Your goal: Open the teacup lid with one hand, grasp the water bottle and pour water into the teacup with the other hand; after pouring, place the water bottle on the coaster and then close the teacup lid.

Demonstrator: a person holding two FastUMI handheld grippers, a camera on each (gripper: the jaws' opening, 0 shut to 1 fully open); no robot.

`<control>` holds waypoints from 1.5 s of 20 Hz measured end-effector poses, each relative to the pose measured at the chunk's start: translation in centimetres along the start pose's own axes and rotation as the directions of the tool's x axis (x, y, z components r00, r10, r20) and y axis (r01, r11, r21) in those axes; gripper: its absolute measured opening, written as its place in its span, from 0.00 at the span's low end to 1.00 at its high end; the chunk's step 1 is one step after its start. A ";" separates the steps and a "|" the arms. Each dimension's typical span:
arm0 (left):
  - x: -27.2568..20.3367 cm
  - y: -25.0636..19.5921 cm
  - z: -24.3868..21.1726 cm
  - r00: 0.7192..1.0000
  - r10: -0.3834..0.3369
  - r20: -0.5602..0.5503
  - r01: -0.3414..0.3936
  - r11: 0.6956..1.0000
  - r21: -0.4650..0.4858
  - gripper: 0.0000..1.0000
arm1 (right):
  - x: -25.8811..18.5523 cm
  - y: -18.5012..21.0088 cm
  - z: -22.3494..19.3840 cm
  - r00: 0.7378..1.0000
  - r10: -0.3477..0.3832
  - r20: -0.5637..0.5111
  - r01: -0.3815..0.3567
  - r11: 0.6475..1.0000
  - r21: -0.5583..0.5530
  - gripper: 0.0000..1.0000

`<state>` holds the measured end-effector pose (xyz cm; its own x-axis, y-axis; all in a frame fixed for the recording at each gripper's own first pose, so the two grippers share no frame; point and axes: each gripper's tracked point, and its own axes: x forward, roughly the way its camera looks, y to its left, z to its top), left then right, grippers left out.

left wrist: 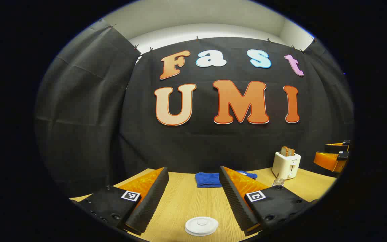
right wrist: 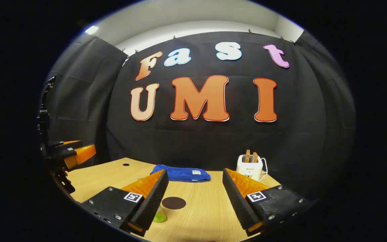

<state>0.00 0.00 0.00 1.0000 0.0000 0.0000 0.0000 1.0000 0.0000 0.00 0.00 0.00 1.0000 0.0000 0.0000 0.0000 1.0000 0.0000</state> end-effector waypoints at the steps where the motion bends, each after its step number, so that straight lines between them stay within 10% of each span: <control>1: 0.1 -0.1 0.0 1.000 -0.001 -0.002 0.001 1.000 0.002 0.99 | 0.1 0.1 -0.1 1.000 0.003 -0.005 -0.003 1.000 -0.001 0.97; 19: 0.7 -0.9 -2.6 0.999 -0.010 -0.050 0.010 1.000 0.009 0.99 | 0.6 0.3 -1.7 1.000 0.013 -0.023 -0.013 1.000 -0.006 0.97; 30: 1.2 -2.5 -10.6 0.981 -0.096 -0.169 0.090 0.995 -0.039 0.99 | 1.2 4.8 -6.7 0.985 0.158 -0.075 -0.158 0.987 0.002 0.97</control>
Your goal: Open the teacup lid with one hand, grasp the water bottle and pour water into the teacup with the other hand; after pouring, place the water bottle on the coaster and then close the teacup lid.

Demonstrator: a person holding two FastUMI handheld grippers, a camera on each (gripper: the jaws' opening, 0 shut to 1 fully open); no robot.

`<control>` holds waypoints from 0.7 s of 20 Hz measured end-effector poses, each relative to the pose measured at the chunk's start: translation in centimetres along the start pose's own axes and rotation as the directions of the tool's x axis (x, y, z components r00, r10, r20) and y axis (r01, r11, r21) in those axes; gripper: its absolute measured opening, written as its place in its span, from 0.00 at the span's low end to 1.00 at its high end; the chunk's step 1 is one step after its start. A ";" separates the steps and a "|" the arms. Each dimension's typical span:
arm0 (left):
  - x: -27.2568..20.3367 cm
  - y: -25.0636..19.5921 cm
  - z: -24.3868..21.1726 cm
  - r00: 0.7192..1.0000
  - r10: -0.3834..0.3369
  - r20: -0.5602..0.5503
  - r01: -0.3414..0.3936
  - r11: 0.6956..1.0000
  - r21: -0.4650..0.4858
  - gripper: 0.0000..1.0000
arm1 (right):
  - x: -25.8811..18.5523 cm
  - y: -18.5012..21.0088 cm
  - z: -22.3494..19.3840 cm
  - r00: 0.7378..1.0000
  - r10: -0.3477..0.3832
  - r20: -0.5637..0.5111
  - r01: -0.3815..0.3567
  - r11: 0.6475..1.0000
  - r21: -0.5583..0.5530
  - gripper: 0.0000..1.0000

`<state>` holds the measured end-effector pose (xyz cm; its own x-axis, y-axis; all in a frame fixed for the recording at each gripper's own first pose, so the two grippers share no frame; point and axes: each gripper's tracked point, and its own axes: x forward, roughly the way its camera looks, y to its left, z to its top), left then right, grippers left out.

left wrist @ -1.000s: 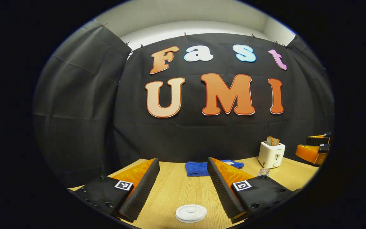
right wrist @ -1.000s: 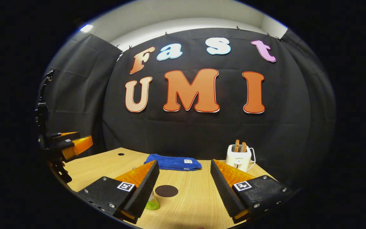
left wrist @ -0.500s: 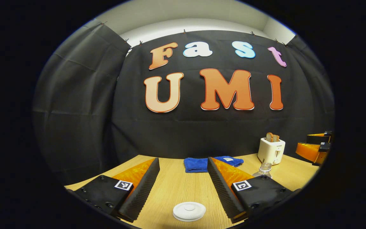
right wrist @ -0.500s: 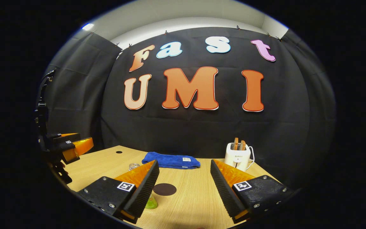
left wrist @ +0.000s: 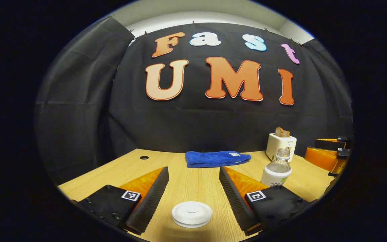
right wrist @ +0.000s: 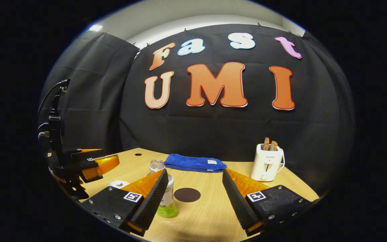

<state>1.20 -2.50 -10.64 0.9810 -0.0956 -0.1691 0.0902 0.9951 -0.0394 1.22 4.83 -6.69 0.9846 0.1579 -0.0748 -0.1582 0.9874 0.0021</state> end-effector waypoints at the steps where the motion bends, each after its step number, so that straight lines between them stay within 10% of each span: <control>1: 0.1 0.1 -1.0 1.000 -0.002 -0.011 0.002 1.000 -0.001 0.99 | 0.3 0.7 -0.7 1.000 0.020 -0.016 -0.020 1.000 0.003 0.97; 14: 2.1 1.0 -9.9 0.977 -0.007 -0.211 0.017 0.999 0.046 0.94 | 2.2 5.6 -7.1 0.979 0.148 -0.141 -0.156 0.987 -0.047 0.98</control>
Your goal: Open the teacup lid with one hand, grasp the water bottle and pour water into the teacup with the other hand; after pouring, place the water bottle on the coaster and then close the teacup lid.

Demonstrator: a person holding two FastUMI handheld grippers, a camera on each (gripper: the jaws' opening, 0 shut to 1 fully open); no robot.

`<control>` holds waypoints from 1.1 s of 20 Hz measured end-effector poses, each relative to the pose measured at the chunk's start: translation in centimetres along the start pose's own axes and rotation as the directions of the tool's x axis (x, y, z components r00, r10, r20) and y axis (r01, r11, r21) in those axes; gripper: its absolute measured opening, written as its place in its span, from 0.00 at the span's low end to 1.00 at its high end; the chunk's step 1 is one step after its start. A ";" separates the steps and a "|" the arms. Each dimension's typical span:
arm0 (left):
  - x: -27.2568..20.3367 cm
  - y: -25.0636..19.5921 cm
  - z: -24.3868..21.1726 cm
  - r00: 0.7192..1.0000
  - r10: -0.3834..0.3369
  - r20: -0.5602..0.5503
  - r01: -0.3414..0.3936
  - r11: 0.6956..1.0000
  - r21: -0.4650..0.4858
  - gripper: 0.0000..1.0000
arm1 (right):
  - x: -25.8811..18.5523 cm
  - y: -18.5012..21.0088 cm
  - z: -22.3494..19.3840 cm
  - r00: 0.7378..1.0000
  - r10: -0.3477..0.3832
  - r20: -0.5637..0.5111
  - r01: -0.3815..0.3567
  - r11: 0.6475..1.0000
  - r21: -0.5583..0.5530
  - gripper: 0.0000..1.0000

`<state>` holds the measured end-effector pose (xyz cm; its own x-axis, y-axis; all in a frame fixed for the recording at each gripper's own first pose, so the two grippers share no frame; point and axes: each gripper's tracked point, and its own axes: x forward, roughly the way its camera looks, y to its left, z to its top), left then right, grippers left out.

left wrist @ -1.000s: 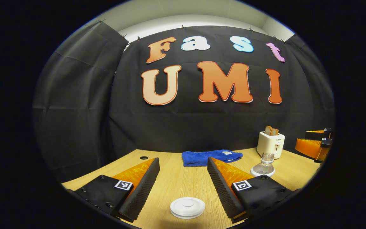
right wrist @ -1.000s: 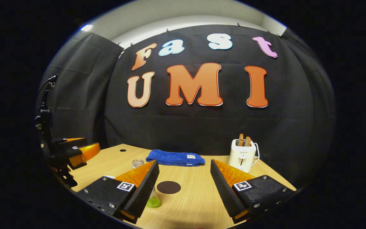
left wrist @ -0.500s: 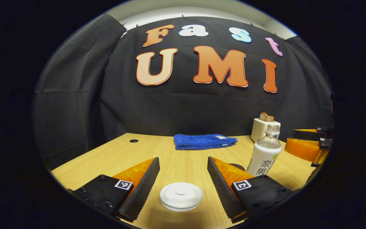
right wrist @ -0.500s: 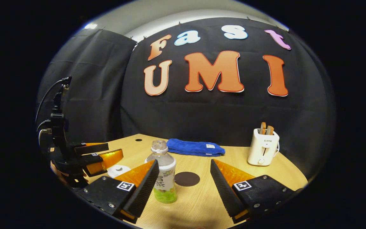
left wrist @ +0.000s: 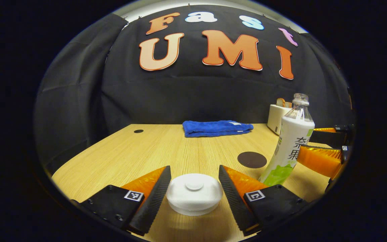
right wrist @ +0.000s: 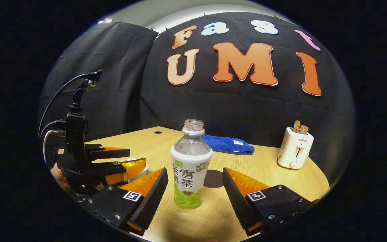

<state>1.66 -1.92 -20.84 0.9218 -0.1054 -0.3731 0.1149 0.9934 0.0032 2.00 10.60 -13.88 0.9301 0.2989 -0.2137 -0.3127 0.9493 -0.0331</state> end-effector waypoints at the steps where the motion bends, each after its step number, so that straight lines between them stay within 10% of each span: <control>1: 0.4 0.3 -0.4 1.000 0.013 -0.015 -0.013 1.000 0.009 0.88 | 0.2 0.0 -0.2 1.000 0.001 -0.005 -0.001 1.000 0.003 0.98; 8: 0.7 0.7 -0.2 0.999 0.028 -0.026 -0.026 0.996 0.089 0.72 | 1.0 0.0 -0.9 1.000 0.007 -0.021 -0.006 1.000 0.017 0.98; 13: 1.1 0.5 0.1 0.998 0.054 -0.018 -0.052 0.993 0.104 0.33 | 1.4 -0.1 -1.2 1.000 0.007 -0.027 -0.007 1.000 0.022 0.98; 22: 0.6 1.5 2.5 0.995 0.082 0.066 -0.086 0.994 0.071 0.30 | 2.3 0.2 -2.8 0.997 0.011 -0.074 -0.009 1.000 0.024 0.98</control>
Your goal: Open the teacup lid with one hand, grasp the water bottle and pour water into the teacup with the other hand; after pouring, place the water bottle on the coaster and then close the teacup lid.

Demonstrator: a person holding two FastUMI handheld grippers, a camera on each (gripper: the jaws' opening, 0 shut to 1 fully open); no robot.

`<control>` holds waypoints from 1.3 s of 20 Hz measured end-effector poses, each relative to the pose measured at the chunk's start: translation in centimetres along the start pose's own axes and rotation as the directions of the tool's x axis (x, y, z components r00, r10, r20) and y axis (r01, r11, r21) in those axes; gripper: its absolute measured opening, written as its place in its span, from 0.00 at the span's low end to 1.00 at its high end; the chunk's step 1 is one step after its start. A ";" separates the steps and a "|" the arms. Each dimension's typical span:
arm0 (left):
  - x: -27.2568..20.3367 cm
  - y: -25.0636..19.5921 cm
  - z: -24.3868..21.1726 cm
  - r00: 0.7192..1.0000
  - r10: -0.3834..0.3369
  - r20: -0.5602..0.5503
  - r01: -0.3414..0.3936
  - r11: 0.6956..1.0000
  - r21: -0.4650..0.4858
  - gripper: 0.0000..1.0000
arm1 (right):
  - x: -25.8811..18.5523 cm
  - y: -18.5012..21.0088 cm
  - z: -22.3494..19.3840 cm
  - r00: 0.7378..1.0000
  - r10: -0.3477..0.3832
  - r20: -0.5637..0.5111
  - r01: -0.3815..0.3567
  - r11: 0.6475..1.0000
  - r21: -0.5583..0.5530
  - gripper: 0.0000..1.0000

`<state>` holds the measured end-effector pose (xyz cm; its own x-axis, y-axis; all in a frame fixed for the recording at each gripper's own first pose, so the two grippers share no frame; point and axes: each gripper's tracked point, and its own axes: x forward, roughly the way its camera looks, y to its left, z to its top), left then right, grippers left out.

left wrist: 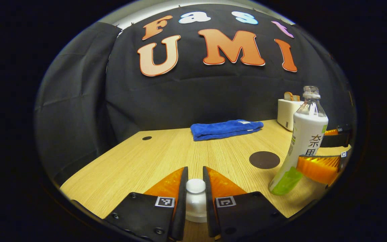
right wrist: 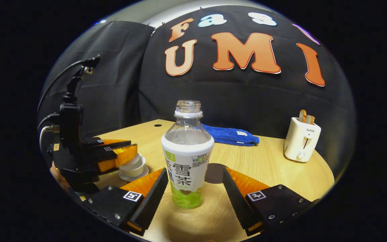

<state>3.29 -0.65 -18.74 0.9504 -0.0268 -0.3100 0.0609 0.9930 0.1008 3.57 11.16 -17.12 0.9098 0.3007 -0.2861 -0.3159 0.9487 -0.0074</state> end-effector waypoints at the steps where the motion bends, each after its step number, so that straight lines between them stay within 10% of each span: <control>1: -0.1 0.3 0.4 1.000 0.009 0.009 -0.009 1.000 -0.005 0.30 | 0.1 0.1 -0.2 1.000 -0.001 -0.008 0.000 1.000 -0.002 0.98; 19: -2.5 7.5 -1.5 0.992 0.123 -0.003 -0.122 0.988 -0.099 0.30 | 2.4 1.1 -2.0 0.989 -0.084 -0.122 0.073 0.993 -0.092 0.63; 26: -3.6 9.7 -1.3 0.988 0.155 0.007 -0.153 0.983 -0.105 0.30 | 2.0 -2.0 0.9 0.967 -0.253 -0.030 0.224 0.901 -0.371 0.66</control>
<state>0.10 9.24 -17.91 0.9505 0.1266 -0.2838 -0.1180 0.9919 0.0472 6.29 9.91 -16.77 0.9515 0.0475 -0.3038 -0.1804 0.8864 -0.4263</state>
